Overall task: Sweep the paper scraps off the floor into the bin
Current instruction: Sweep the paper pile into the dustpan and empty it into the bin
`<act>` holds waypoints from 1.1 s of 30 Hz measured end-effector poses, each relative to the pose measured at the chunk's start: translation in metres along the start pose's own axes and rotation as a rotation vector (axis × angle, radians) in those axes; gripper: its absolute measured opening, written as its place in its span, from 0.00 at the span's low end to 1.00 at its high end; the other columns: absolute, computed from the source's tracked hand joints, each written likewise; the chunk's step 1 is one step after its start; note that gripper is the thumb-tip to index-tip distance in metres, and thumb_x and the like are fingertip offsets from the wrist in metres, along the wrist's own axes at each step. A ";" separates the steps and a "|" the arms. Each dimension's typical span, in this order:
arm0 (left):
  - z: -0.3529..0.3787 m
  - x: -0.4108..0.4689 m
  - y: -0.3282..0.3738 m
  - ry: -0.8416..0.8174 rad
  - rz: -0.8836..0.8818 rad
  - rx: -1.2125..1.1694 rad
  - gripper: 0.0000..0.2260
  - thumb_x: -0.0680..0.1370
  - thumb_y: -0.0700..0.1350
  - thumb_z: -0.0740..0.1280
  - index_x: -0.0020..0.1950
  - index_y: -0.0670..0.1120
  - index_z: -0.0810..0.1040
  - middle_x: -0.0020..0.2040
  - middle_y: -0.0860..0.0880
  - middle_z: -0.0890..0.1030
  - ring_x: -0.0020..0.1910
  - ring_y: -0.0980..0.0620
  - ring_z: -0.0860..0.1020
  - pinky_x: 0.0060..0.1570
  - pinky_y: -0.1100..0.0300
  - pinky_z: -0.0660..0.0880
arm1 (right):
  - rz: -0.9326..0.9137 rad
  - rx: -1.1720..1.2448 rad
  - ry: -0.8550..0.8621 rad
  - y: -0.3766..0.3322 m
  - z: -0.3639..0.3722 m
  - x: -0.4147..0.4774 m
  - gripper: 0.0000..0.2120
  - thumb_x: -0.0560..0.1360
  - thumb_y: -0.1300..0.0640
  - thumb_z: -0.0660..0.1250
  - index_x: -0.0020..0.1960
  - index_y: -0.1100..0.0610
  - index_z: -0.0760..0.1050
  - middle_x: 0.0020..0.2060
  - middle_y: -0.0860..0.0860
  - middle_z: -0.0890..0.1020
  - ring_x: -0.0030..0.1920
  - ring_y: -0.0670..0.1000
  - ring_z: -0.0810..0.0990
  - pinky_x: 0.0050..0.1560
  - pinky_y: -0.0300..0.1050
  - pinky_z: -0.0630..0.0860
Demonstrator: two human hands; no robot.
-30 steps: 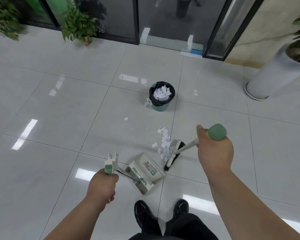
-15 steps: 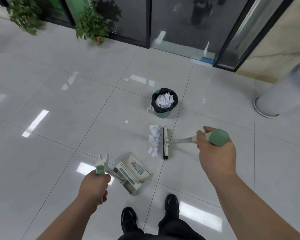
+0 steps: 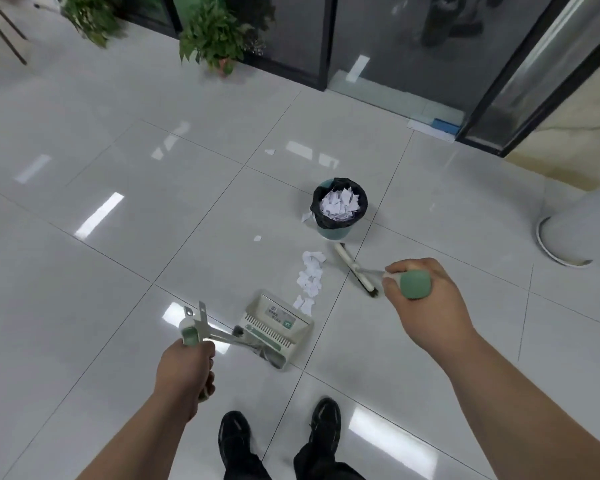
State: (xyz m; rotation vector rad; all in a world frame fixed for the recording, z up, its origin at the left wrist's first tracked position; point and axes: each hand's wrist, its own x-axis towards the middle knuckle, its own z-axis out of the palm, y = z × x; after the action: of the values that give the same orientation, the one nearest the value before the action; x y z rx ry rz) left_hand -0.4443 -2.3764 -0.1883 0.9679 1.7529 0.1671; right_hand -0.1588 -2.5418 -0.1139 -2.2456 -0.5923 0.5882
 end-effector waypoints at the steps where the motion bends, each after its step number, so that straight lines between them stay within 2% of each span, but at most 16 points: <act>1: 0.005 -0.001 -0.001 0.003 0.003 -0.006 0.06 0.76 0.34 0.62 0.40 0.42 0.69 0.33 0.43 0.70 0.28 0.48 0.67 0.29 0.59 0.67 | -0.007 0.006 -0.013 0.003 0.001 0.007 0.03 0.77 0.52 0.70 0.49 0.44 0.80 0.55 0.44 0.76 0.43 0.41 0.78 0.41 0.42 0.74; 3: 0.015 -0.003 -0.002 0.006 0.005 -0.010 0.06 0.76 0.35 0.62 0.40 0.43 0.68 0.33 0.43 0.69 0.28 0.48 0.66 0.29 0.59 0.66 | -0.016 0.015 -0.059 0.005 0.005 0.016 0.04 0.77 0.53 0.70 0.50 0.44 0.81 0.53 0.43 0.75 0.43 0.39 0.78 0.38 0.41 0.74; 8: 0.024 -0.003 0.001 -0.001 0.001 -0.013 0.06 0.76 0.34 0.61 0.41 0.43 0.68 0.32 0.44 0.69 0.28 0.48 0.66 0.28 0.60 0.66 | -0.085 -0.059 -0.203 0.008 0.013 0.018 0.10 0.72 0.59 0.73 0.47 0.45 0.82 0.49 0.43 0.75 0.45 0.39 0.77 0.36 0.28 0.71; 11: 0.024 -0.001 0.005 -0.012 -0.006 0.000 0.05 0.76 0.35 0.61 0.42 0.42 0.69 0.34 0.44 0.70 0.29 0.48 0.66 0.28 0.59 0.67 | -0.146 -0.143 -0.283 0.007 0.006 0.009 0.11 0.70 0.61 0.74 0.45 0.44 0.82 0.46 0.43 0.75 0.42 0.42 0.78 0.37 0.29 0.70; 16: 0.019 -0.001 0.000 -0.028 -0.012 0.011 0.04 0.76 0.35 0.61 0.42 0.42 0.69 0.34 0.44 0.69 0.30 0.47 0.67 0.27 0.60 0.67 | -0.204 -0.066 -0.354 0.001 -0.018 -0.011 0.16 0.68 0.66 0.73 0.41 0.44 0.83 0.44 0.43 0.77 0.40 0.45 0.78 0.35 0.31 0.70; 20: 0.016 -0.006 -0.003 -0.046 0.000 0.014 0.05 0.76 0.35 0.61 0.41 0.42 0.69 0.35 0.44 0.69 0.30 0.47 0.66 0.27 0.60 0.67 | -0.236 0.064 -0.360 -0.001 -0.042 -0.017 0.21 0.67 0.73 0.72 0.39 0.44 0.83 0.42 0.47 0.79 0.40 0.51 0.80 0.39 0.46 0.75; 24: 0.016 -0.011 -0.002 -0.050 0.021 0.025 0.06 0.75 0.34 0.60 0.40 0.43 0.68 0.34 0.44 0.69 0.29 0.48 0.66 0.28 0.61 0.67 | -0.206 0.216 -0.276 -0.003 -0.063 -0.018 0.20 0.67 0.77 0.70 0.39 0.52 0.84 0.42 0.50 0.82 0.44 0.62 0.82 0.46 0.67 0.79; 26: 0.011 -0.014 -0.006 -0.045 0.050 0.077 0.06 0.75 0.35 0.60 0.40 0.43 0.67 0.34 0.43 0.69 0.29 0.47 0.66 0.27 0.60 0.66 | -0.207 0.242 -0.267 -0.006 -0.069 -0.020 0.19 0.67 0.77 0.70 0.40 0.53 0.84 0.43 0.51 0.82 0.45 0.65 0.81 0.46 0.70 0.79; 27: 0.008 -0.016 -0.008 -0.043 0.067 0.107 0.05 0.75 0.35 0.60 0.40 0.43 0.67 0.34 0.43 0.69 0.29 0.47 0.66 0.26 0.60 0.66 | -0.218 0.237 -0.269 -0.008 -0.070 -0.022 0.19 0.68 0.77 0.70 0.40 0.53 0.84 0.43 0.51 0.82 0.45 0.65 0.81 0.46 0.69 0.79; 29: 0.000 -0.019 -0.011 -0.044 0.087 0.142 0.04 0.74 0.35 0.60 0.41 0.43 0.67 0.34 0.43 0.68 0.28 0.47 0.66 0.26 0.60 0.66 | -0.250 0.213 -0.279 -0.014 -0.072 -0.027 0.20 0.68 0.76 0.70 0.40 0.51 0.84 0.43 0.49 0.82 0.44 0.60 0.82 0.43 0.55 0.80; 31: -0.008 -0.019 -0.013 -0.035 0.083 0.141 0.04 0.74 0.35 0.60 0.41 0.43 0.68 0.34 0.43 0.69 0.28 0.48 0.66 0.27 0.59 0.66 | -0.284 0.174 -0.279 -0.019 -0.070 -0.032 0.21 0.68 0.74 0.71 0.39 0.47 0.83 0.43 0.47 0.81 0.40 0.54 0.80 0.36 0.42 0.75; 33: -0.013 -0.018 -0.014 -0.027 0.072 0.142 0.04 0.74 0.35 0.60 0.41 0.42 0.68 0.33 0.43 0.69 0.28 0.48 0.66 0.27 0.60 0.66 | -0.311 0.117 -0.270 -0.021 -0.067 -0.034 0.20 0.68 0.72 0.72 0.40 0.45 0.82 0.43 0.46 0.80 0.39 0.51 0.79 0.33 0.36 0.72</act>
State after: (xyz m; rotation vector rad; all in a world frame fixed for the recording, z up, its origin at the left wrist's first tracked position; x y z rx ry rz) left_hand -0.4609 -2.3937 -0.1771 1.1317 1.7239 0.0763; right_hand -0.1531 -2.5834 -0.0479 -1.9267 -0.9943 0.7487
